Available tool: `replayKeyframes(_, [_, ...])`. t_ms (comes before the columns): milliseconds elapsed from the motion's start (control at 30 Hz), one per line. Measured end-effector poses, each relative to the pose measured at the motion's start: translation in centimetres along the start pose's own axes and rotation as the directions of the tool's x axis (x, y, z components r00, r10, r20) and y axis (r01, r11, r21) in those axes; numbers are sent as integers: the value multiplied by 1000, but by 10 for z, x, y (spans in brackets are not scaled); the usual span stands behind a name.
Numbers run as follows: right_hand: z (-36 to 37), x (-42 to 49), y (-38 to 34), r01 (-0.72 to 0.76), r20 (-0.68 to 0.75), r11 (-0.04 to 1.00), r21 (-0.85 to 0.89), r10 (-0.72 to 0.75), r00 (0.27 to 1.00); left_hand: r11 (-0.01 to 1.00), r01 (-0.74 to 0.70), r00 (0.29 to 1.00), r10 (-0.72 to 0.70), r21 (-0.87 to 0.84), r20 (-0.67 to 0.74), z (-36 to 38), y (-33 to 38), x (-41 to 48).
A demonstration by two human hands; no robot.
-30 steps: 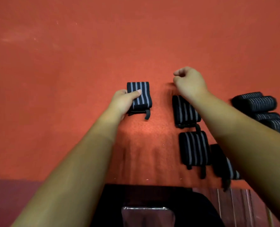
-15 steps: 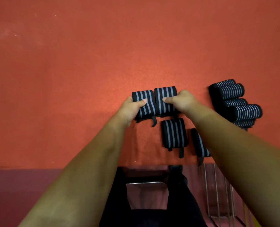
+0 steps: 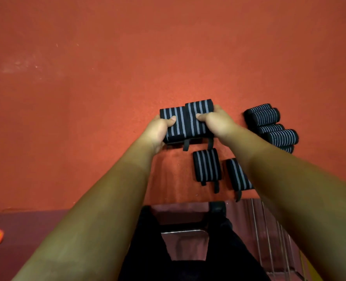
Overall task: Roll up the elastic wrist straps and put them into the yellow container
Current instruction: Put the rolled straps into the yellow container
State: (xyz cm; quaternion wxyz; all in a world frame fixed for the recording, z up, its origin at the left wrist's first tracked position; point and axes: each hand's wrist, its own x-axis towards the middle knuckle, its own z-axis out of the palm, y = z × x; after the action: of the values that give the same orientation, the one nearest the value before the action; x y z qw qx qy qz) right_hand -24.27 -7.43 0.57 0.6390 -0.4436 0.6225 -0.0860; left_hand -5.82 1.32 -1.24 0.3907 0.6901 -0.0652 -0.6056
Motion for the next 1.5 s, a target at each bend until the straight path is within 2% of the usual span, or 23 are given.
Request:
replayKeyframes(167, [-34, -44, -47, 71, -16, 990, 121, -70, 997, 993, -94, 995, 92, 66, 42, 29, 57, -42])
replayKeyframes(300, [-61, -66, -63, 148, -109, 984, 103, -136, 985, 976, -152, 983, 133, 158, 125, 56, 84, -69])
replayKeyframes(467, [-88, -88, -58, 170, -247, 982, 87, -144, 958, 956, -189, 951, 120, 227, 286, 81, 101, -94])
replayKeyframes(600, [-101, -110, -46, 179, -351, 967, 180, -107, 930, 946, -212, 901, 92, 245, 423, 96, 104, -103])
replayKeyframes(833, [-117, -162, -10, 210, -533, 922, 324, -6, 846, 892, -276, 835, 37, 359, 549, 131, 94, -121])
replayKeyframes(967, [-138, -194, 18, 262, -592, 873, 411, 37, 805, 837, -328, 801, 1, 437, 598, 168, 79, -143])
replayKeyframes(1133, [-197, -222, 75, 259, -625, 864, 433, 80, 776, 783, -359, 771, -59, 509, 634, 241, 45, -173])
replayKeyframes(1267, [-252, -232, 145, 275, -630, 782, 560, 185, 754, 736, -382, 739, -120, 559, 663, 318, -1, -186])
replayKeyframes(1367, [-288, -244, 201, 256, -565, 677, 690, 284, 775, 706, -377, 748, -151, 600, 647, 372, -44, -193])
replayKeyframes(1500, [-332, -271, 284, 214, -450, 493, 843, 431, 782, 642, -340, 726, -286, 687, 626, 444, -110, -210])
